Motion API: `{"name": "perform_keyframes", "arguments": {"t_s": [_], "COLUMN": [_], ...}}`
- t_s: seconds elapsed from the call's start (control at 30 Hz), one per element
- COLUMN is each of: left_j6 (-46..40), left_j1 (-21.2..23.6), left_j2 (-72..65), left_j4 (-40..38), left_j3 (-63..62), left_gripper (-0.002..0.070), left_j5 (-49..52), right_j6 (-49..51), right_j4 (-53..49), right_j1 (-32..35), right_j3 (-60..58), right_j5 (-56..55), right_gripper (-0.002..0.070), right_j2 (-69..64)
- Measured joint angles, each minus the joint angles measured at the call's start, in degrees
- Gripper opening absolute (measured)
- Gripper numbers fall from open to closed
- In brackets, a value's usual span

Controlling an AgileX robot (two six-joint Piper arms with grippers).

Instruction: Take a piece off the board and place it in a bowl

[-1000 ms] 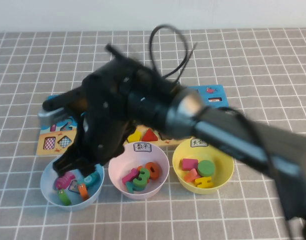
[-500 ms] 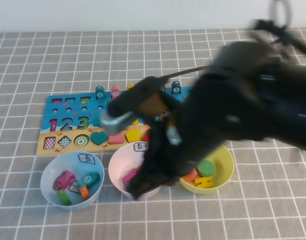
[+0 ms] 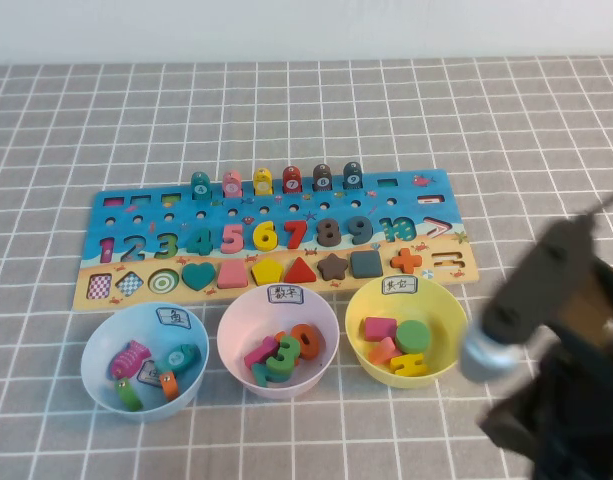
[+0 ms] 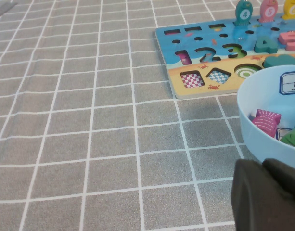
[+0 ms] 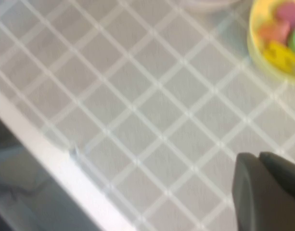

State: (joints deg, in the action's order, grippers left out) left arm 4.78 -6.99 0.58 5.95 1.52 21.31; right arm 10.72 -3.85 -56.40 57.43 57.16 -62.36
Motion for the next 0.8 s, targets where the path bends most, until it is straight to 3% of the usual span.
{"name": "perform_keyframes", "arguments": {"t_s": [0.27,0.47,0.57,0.8], "left_j6": [0.00,0.00,0.00,0.00], "left_j1": [0.00,0.00,0.00,0.00], "left_j2": [0.00,0.00,0.00,0.00], "left_j4": [0.00,0.00,0.00,0.00], "left_j3": [0.00,0.00,0.00,0.00], "left_gripper": [-0.0001,-0.0001,-0.0001,-0.0001], "left_j5": [0.00,0.00,0.00,0.00], "right_j6": [0.00,0.00,0.00,0.00], "right_j4": [-1.04,-3.53,-2.49,-0.26], "right_j1": [0.00,0.88,6.50,28.01], "right_j3": [-6.18,-11.86,-17.43,-38.11], "right_j5": [5.19,-1.19,-8.51,-34.03], "right_gripper": [-0.0015,-0.0015,-0.0016,-0.0016], "right_j2": [4.93,7.09,10.79,25.45]}}
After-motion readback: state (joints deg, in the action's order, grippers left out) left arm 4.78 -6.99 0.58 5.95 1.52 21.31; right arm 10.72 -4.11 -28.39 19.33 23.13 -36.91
